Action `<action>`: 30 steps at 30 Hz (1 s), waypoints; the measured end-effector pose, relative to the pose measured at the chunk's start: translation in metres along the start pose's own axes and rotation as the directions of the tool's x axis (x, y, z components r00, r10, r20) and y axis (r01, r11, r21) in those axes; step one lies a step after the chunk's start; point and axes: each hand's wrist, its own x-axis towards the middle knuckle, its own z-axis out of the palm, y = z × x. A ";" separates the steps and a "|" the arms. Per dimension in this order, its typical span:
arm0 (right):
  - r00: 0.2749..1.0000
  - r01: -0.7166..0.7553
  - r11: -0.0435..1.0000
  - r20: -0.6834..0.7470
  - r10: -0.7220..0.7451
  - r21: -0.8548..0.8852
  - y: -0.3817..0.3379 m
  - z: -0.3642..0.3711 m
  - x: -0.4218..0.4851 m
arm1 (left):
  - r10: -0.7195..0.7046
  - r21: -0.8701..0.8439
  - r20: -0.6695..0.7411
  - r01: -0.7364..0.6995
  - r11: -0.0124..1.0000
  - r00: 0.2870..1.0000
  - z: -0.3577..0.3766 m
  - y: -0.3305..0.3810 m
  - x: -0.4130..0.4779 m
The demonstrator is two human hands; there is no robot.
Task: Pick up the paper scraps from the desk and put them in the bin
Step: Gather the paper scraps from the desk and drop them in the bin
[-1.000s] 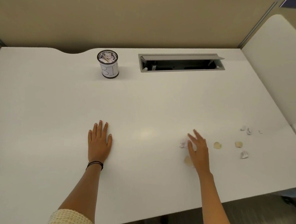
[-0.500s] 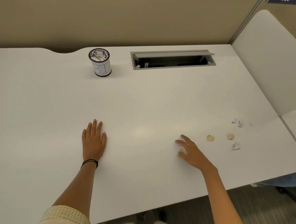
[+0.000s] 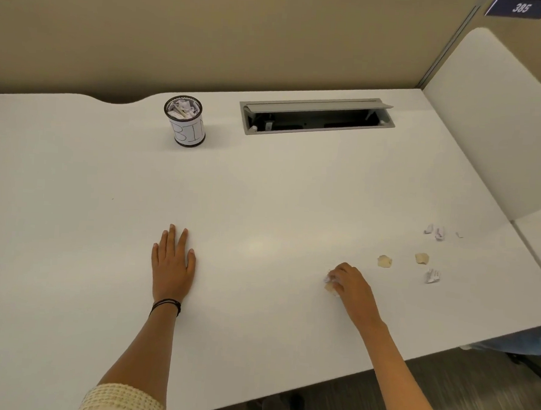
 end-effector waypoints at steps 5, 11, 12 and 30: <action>0.993 -0.115 0.990 0.049 0.111 0.080 -0.002 0.002 0.023 | -0.004 0.017 -0.002 0.004 1.000 1.000 0.002 -0.002 0.002; 0.989 -0.140 0.981 0.061 0.133 0.137 -0.024 0.006 0.062 | -0.007 0.049 0.013 0.007 0.999 1.000 0.003 -0.003 0.005; 0.989 -0.141 0.980 0.065 0.133 0.138 -0.028 0.007 0.071 | -0.012 0.057 0.013 0.011 0.998 1.000 0.003 -0.004 0.005; 0.986 -0.153 0.527 0.091 0.142 0.836 -0.243 0.015 0.287 | -0.070 0.030 0.025 0.069 0.997 0.997 0.002 -0.002 0.005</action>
